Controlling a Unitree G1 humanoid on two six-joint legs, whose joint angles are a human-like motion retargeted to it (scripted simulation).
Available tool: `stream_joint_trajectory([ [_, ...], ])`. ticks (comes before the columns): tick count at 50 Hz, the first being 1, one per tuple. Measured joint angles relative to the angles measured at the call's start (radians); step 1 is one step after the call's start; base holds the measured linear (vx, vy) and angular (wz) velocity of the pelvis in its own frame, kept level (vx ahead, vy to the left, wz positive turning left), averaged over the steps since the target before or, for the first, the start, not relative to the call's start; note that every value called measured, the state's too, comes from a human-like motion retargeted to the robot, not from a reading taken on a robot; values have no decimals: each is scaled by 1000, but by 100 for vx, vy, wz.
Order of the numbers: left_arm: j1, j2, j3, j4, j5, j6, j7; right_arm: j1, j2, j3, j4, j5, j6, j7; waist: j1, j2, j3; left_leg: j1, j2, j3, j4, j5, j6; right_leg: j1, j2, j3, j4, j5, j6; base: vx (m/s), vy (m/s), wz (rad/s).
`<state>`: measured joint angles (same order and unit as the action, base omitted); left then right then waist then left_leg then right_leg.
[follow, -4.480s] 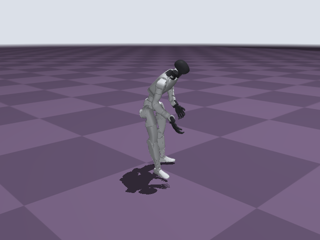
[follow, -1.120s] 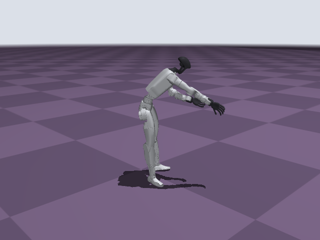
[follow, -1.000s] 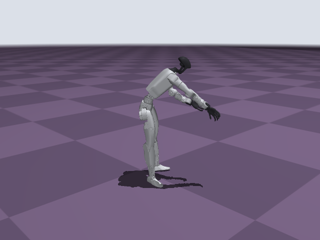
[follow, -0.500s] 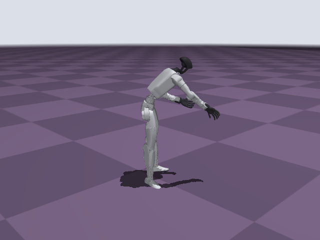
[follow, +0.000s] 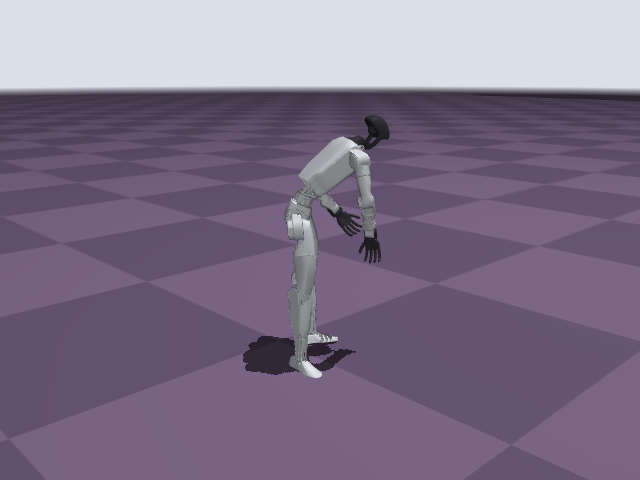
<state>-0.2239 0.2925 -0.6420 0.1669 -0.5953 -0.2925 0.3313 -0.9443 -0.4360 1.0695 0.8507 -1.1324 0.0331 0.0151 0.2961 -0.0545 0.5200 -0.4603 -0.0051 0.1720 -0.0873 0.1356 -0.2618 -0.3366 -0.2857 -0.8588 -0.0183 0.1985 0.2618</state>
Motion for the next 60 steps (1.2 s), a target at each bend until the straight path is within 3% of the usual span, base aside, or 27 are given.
stream_joint_trajectory([
  [5,318,123,40,-185,-46,0,-55,183,94,-110,-160,-27,-5,23,12,2,0,-9,-3,-20,0,-6,0,4,-2,-17,2,-9,0,6,0,21],
  [9,340,105,82,-294,-28,-2,-54,110,100,-165,-233,-17,21,25,29,16,0,13,-11,-51,0,-10,0,42,-13,-45,17,-23,0,7,1,41],
  [16,-55,-131,94,-152,-15,38,-15,-286,36,-186,-131,68,92,12,39,22,0,83,-26,-126,0,-15,0,146,-43,-114,75,-63,-3,5,1,55],
  [20,-361,-256,98,120,-132,55,0,-524,-39,-49,34,127,90,37,51,10,-4,96,-22,-151,0,-11,0,167,-49,-142,110,-80,-18,-1,-1,32],
  [25,-550,-281,69,362,-239,53,30,-610,-50,95,182,199,66,32,59,-9,-12,96,-16,-172,0,-10,0,175,-49,-167,134,-95,-28,0,-2,23],
  [29,-423,-217,73,277,-251,63,-24,-500,-47,84,119,218,43,21,66,-11,-2,92,-10,-182,0,-11,0,177,-42,-179,138,-102,-40,0,0,0],
  [38,191,28,101,-104,-385,123,-155,64,28,-11,-178,125,-28,62,83,-43,0,56,-11,-193,0,-17,0,152,-38,-196,135,-116,-54,0,0,0],
  [42,262,40,105,-156,-393,119,-146,142,46,-31,-224,137,-49,78,82,-61,0,49,-10,-203,0,-18,0,150,-35,-205,139,-127,-56,0,0,0],
  [48,-50,-97,48,-120,-364,85,-54,-126,-72,-38,-215,225,26,50,85,-62,0,55,1,-231,0,-13,0,164,-28,-223,163,-158,-66,-3,-3,13],
  [55,-690,-358,-35,287,-345,60,41,-545,-176,16,71,355,93,-21,99,-48,-16,56,7,-260,0,-3,0,171,-29,-239,204,-199,-60,-5,-3,18],
  [60,-899,-423,-67,512,-276,54,95,-646,-172,32,199,400,71,-82,99,-49,-27,60,7,-264,0,1,0,173,-29,-233,211,-201,-54,0,0,0],
])
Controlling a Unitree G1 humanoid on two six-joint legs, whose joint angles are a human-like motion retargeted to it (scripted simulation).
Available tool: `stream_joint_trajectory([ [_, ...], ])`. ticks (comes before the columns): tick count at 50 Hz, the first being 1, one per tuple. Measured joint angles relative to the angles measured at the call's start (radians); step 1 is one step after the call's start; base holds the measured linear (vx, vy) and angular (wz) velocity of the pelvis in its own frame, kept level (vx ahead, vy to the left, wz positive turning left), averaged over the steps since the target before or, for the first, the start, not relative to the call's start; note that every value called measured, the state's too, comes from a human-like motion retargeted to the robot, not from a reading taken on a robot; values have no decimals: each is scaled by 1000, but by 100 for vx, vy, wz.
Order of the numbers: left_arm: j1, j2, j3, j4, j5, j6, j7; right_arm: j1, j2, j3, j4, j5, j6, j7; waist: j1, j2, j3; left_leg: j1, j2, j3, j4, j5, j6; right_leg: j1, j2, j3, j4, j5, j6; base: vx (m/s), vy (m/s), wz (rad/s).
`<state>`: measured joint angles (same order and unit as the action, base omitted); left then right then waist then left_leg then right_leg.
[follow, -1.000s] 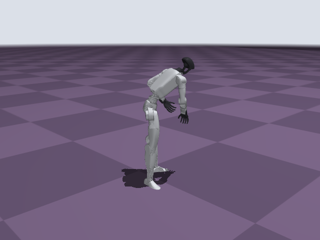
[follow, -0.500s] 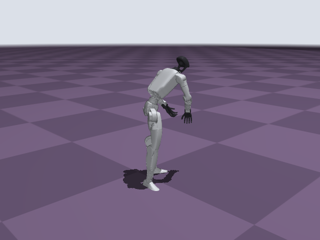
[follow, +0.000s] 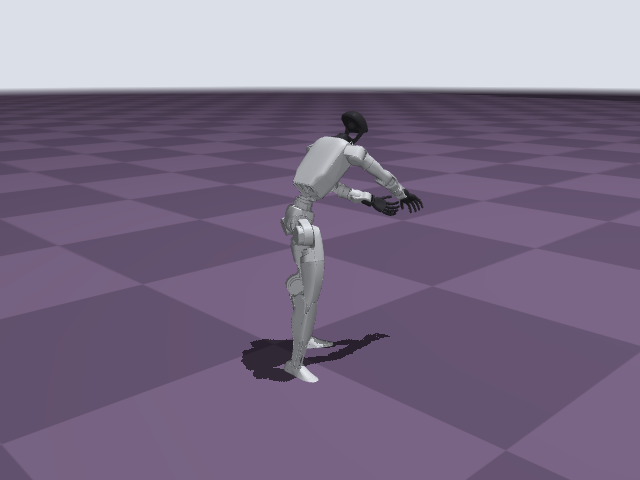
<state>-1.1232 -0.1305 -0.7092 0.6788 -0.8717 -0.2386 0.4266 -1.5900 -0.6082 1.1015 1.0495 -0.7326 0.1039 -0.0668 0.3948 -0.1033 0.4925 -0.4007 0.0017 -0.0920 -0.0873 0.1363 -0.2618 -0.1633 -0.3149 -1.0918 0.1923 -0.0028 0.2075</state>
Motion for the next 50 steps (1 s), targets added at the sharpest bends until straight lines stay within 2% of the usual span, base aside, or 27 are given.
stream_joint_trajectory([
  [3,63,29,-10,-32,54,15,-44,30,6,60,8,-30,-24,28,0,11,4,6,3,7,0,1,0,1,3,11,-5,12,-7,0,0,0],
  [7,328,141,-5,-231,108,50,-153,174,41,91,-33,-89,-36,115,-8,35,15,14,8,28,0,-1,0,-2,5,33,-12,35,-21,0,-2,-19],
  [12,752,289,66,-437,83,79,-229,511,125,-53,-205,-136,-17,157,-28,56,27,6,16,67,0,-3,0,-34,6,72,-22,61,-29,-1,-2,-39],
  [18,1090,332,247,-548,107,111,-290,900,197,-227,-443,-217,-90,184,-64,66,27,-18,17,132,0,-6,0,-91,8,134,-52,92,10,-4,2,-52],
  [22,1074,350,243,-624,154,100,-288,904,138,-262,-507,-303,-88,168,-93,65,27,-16,20,172,0,-6,0,-107,16,174,-83,114,43,-8,0,-51],
  [27,737,308,117,-539,227,110,-241,658,-41,-267,-522,-244,-52,87,-108,61,27,-11,26,239,0,4,0,-138,33,239,-121,151,54,-16,2,-69],
  [30,455,239,43,-361,190,110,-225,424,-148,-145,-415,-217,-41,47,-128,67,24,0,25,264,0,10,0,-141,35,260,-133,165,54,-15,5,-46],
  [34,153,167,-27,-89,179,89,-168,180,-166,11,-149,-187,-30,32,-156,68,6,2,18,300,0,17,0,-158,33,288,-142,180,54,-14,8,-40],
  [37,54,149,-49,25,217,71,-134,87,-147,121,6,-188,-49,66,-171,73,-10,-2,15,328,0,19,0,-175,34,310,-152,190,54,-11,6,-43],
  [40,88,171,-27,-1,260,59,-133,76,-125,174,29,-188,-58,92,-182,84,-12,3,16,356,0,16,0,-184,40,335,-165,196,54,-6,3,-48],
  [42,188,208,-1,-97,276,57,-152,125,-110,142,-50,-175,-48,86,-190,92,-5,10,20,375,0,13,0,-187,45,354,-172,199,54,-2,-1,-51],
  [47,579,349,45,-401,278,51,-202,438,-38,-81,-431,-108,-92,55,-213,96,3,13,27,417,0,6,0,-207,55,402,-186,205,54,-1,-3,-46],
  [48,655,376,56,-447,283,48,-196,514,-7,-126,-486,-107,-88,22,-217,95,4,8,28,426,0,5,0,-218,57,411,-187,207,54,-2,-3,-38],
  [50,800,427,84,-531,264,44,-191,641,53,-163,-541,-217,-14,-76,-224,98,10,2,30,438,0,4,0,-231,59,425,-191,209,54,-2,-4,-28],
])
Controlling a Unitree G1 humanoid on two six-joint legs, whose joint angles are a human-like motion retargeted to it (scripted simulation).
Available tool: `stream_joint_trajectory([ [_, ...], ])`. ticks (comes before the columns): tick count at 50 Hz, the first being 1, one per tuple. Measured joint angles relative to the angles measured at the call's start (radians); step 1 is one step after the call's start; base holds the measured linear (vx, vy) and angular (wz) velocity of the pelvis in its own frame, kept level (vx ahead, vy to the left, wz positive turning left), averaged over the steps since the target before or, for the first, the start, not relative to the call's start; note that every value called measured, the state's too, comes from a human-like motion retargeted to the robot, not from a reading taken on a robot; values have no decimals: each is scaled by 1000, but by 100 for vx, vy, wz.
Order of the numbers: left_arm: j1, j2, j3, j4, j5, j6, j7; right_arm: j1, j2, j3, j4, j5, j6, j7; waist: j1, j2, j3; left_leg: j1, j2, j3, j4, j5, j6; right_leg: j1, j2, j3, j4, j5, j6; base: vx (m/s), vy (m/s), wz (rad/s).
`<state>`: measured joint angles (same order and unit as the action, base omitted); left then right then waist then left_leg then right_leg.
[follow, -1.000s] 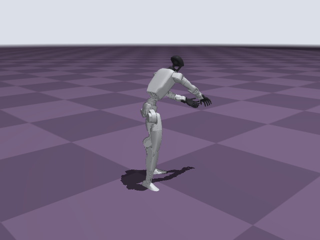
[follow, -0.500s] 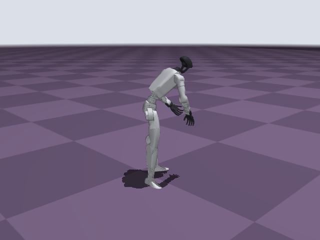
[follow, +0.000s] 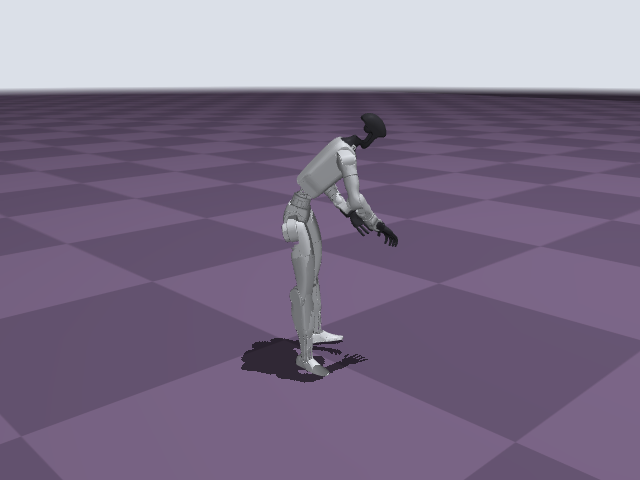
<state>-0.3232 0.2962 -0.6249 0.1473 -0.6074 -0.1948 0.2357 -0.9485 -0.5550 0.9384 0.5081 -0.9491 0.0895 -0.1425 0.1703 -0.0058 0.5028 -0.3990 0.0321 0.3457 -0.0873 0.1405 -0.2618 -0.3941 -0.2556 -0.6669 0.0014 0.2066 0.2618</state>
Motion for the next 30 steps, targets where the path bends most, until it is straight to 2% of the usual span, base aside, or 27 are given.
stream_joint_trajectory([
  [3,155,30,44,-79,-78,2,21,59,-10,89,-29,-126,232,-219,-9,19,10,-14,-4,13,0,2,0,-17,-2,8,-7,9,0,-5,-1,-5],
  [5,215,35,70,-120,-80,-3,49,131,15,51,-18,-101,295,-358,-15,35,13,-27,-2,19,0,4,0,-31,4,10,-13,14,0,-9,-5,-5],
  [7,213,22,66,-140,-84,0,20,110,-33,76,-22,-78,157,-194,-14,56,15,-34,2,20,0,4,0,-38,9,9,-18,18,0,-8,-7,1],
  [10,118,-21,41,-147,-75,-12,-9,18,-134,101,-39,23,-96,101,-20,88,15,-39,9,17,0,5,0,-40,16,3,-23,21,0,-9,-6,7],
  [12,-11,-64,16,-122,-48,-14,16,-67,-195,95,-15,93,-143,170,-26,101,11,-43,9,18,0,6,0,-43,18,0,-23,24,0,-12,-3,8],
  [15,-245,-130,-14,-48,-47,-18,68,-201,-209,77,143,17,-81,150,-36,102,7,-35,12,19,0,4,0,-38,19,-3,-21,24,0,-8,-4,3],
  [19,-518,-216,-26,126,-125,-30,105,-421,-186,209,413,-12,-9,187,-52,85,0,-19,14,29,0,4,0,-26,22,1,-22,27,0,-6,-2,-8],
  [22,-609,-256,-22,231,-146,-35,115,-502,-137,287,556,13,3,233,-59,71,-5,-7,20,41,0,4,0,-20,31,12,-26,29,0,-2,-4,-23],
  [26,-530,-251,-5,239,-43,-25,96,-494,-86,316,549,10,11,266,-66,60,-12,9,34,60,0,4,0,-15,47,35,-32,29,0,3,-6,-31],
  [30,-294,-182,14,126,146,-16,82,-361,-48,202,368,-72,13,258,-83,53,-11,21,44,75,0,1,0,-15,56,60,-31,22,0,8,-7,-27],
])
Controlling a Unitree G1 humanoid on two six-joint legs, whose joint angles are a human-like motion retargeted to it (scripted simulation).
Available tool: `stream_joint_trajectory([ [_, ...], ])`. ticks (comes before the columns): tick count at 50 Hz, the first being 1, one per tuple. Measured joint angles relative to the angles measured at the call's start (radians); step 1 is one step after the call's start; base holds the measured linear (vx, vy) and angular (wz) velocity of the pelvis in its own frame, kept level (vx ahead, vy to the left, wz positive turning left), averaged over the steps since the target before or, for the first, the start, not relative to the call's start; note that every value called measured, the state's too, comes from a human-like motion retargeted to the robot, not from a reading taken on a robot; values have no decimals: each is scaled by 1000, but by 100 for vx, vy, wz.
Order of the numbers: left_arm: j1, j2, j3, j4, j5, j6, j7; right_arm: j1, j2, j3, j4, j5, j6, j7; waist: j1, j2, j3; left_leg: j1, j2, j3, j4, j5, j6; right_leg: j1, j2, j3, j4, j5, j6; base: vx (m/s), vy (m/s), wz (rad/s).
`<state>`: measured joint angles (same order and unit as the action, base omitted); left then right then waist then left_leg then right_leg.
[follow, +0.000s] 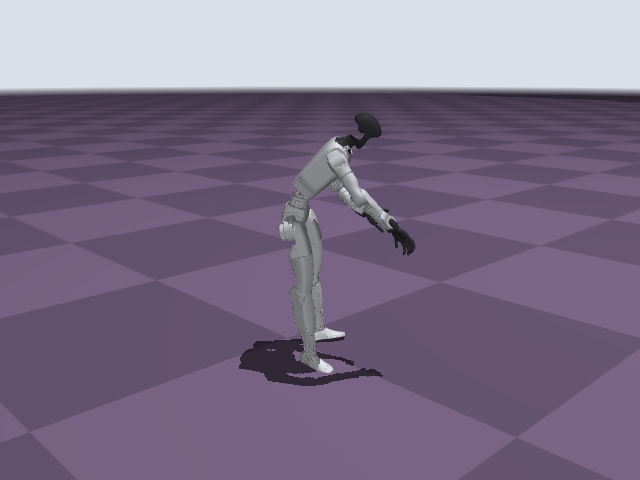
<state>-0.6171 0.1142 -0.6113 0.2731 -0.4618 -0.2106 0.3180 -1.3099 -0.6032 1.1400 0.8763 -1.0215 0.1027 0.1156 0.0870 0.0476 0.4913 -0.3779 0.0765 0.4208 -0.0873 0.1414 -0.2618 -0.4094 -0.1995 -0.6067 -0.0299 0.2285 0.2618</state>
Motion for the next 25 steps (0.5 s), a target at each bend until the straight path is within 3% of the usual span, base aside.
stream_joint_trajectory([
  [5,327,131,11,-156,149,2,9,299,68,-185,-269,-50,-22,-31,-27,-5,14,-5,4,14,0,-4,0,-19,0,22,10,-11,0,4,-3,-10],
  [7,421,179,7,-198,154,-12,-9,354,28,-161,-366,-51,-59,-10,-32,4,20,-15,1,18,0,-2,0,-32,-3,25,13,-10,0,0,0,0],
  [13,511,298,9,-299,207,-72,19,400,-101,-228,-494,-154,-68,-142,-39,40,29,-48,4,26,0,8,0,-68,6,25,5,1,0,-5,-6,-2],
  [18,288,275,-28,-315,268,-55,64,230,-284,-307,-509,-67,-37,-123,-33,61,28,-49,9,34,0,18,0,-71,18,27,-6,14,0,-7,-4,-8],
  [20,125,215,-51,-274,230,-49,45,81,-346,-246,-425,8,-6,-78,-27,59,27,-42,11,39,0,21,0,-64,22,30,-11,20,0,-1,-1,-10],
  [22,-69,159,-47,-212,201,-36,20,-70,-324,-218,-245,9,37,-79,-8,26,-30,-114,13,58,0,30,0,-139,27,46,-30,43,0,-1,-2,-23],
  [25,-316,45,-18,-46,100,-2,-51,-223,-287,-143,27,42,47,-39,-13,-2,-37,-102,16,65,0,31,0,-131,32,52,-31,44,0,0,-1,-6],
])
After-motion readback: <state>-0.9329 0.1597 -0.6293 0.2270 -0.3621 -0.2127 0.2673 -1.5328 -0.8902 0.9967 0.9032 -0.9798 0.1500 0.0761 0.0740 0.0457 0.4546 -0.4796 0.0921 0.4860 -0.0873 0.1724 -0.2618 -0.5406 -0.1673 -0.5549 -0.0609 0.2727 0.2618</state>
